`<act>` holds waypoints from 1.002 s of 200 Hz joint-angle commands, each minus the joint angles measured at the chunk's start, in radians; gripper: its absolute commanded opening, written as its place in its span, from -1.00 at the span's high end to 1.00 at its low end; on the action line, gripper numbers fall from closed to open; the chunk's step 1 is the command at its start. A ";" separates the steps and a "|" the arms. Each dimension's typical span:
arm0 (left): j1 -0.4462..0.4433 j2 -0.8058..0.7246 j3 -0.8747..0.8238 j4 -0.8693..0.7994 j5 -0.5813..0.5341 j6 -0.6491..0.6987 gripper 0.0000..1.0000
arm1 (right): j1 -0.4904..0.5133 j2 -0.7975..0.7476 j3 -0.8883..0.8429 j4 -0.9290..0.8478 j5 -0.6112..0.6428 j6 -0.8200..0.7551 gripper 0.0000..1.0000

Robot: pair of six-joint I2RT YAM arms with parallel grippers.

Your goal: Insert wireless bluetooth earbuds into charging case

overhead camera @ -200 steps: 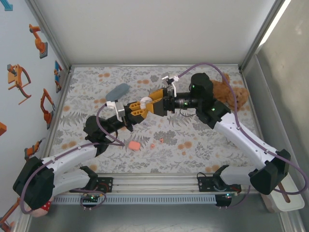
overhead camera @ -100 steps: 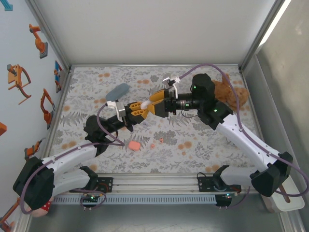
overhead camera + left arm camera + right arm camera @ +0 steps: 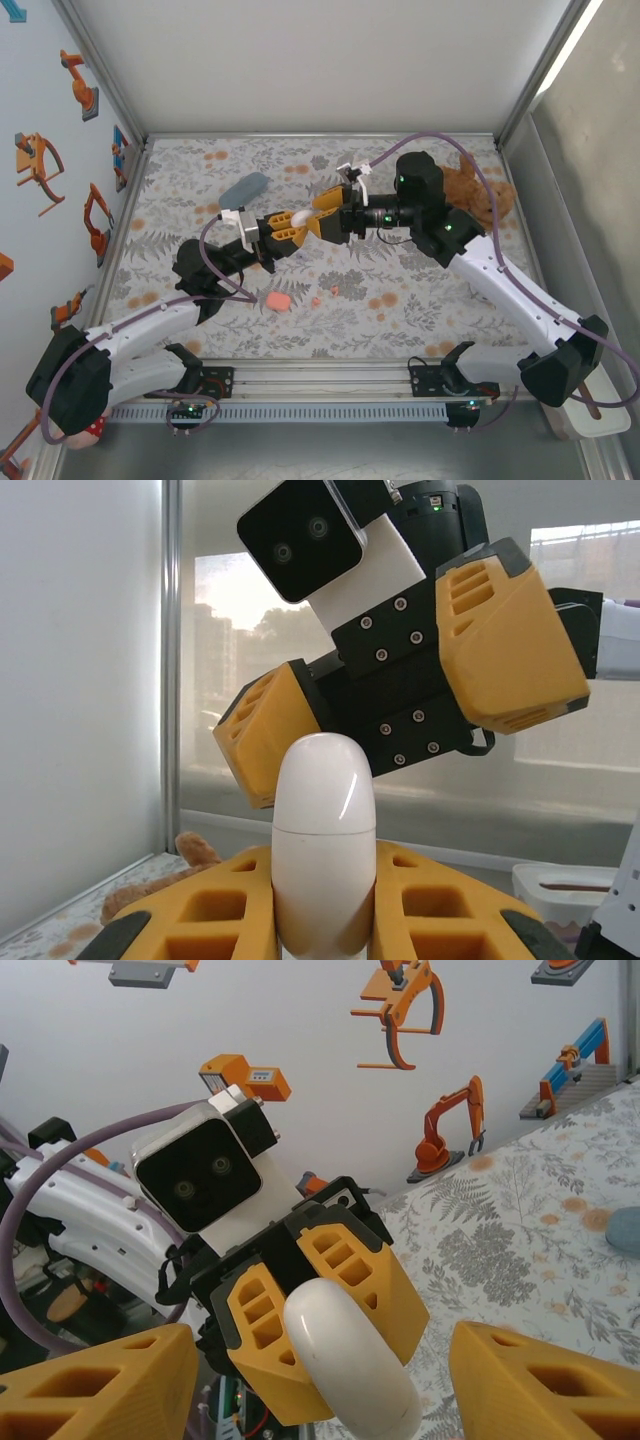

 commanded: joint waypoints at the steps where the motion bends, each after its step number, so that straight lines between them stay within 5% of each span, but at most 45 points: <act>1: -0.005 -0.013 0.041 0.024 0.041 -0.029 1.00 | 0.006 -0.017 0.031 -0.005 -0.035 -0.066 -0.16; 149: -0.006 -0.003 0.050 0.028 0.034 -0.059 1.00 | 0.037 0.001 0.026 -0.057 0.002 -0.127 0.42; 179: -0.005 -0.015 0.042 0.014 0.013 -0.045 0.71 | 0.037 -0.016 0.026 -0.063 0.052 -0.128 0.47; 200: -0.005 -0.028 0.030 0.004 -0.007 -0.034 0.67 | 0.036 -0.017 0.026 -0.065 0.058 -0.131 0.47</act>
